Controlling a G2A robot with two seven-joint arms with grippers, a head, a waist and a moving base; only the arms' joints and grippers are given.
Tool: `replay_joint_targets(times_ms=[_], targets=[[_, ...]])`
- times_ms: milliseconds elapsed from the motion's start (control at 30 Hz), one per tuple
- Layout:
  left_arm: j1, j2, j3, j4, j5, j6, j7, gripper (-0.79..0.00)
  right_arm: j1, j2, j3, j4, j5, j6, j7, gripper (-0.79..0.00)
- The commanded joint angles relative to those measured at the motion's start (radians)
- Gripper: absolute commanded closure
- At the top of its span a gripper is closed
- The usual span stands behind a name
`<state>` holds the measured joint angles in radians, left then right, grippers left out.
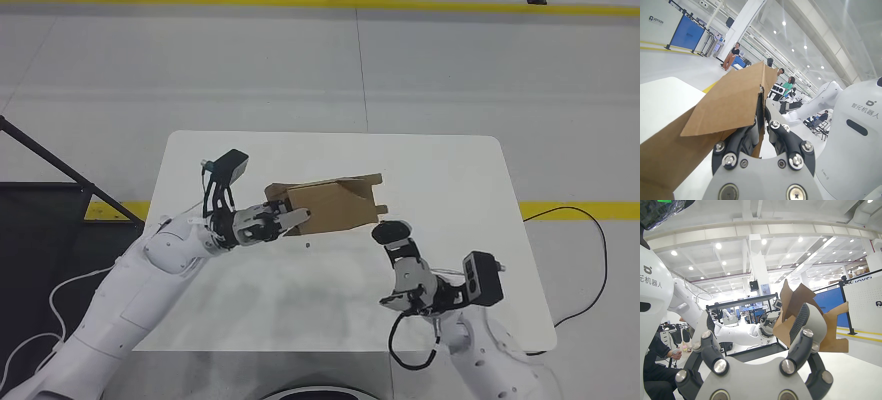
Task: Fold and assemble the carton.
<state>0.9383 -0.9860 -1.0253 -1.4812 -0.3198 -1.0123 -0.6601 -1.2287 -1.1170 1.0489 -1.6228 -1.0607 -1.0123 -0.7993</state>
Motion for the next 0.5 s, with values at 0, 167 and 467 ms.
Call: replay_joint_targets(times_ms=[0, 167, 467], targets=[[0.002, -0.001, -0.002, -0.002, 0.001, 0.0, -0.003, 0.0, 0.013, -0.001, -0.01, 0.012, 0.008, 0.0, 0.005, -0.785], [0.006, -0.004, -0.003, -0.005, -0.001, 0.0, -0.016, 0.0, 0.043, -0.005, -0.029, 0.039, 0.027, 0.0, 0.017, -0.785], [0.001, -0.01, 0.005, 0.003, -0.012, 0.0, -0.044, 0.0, 0.063, -0.01, -0.043, 0.06, 0.043, 0.0, 0.026, -0.785]])
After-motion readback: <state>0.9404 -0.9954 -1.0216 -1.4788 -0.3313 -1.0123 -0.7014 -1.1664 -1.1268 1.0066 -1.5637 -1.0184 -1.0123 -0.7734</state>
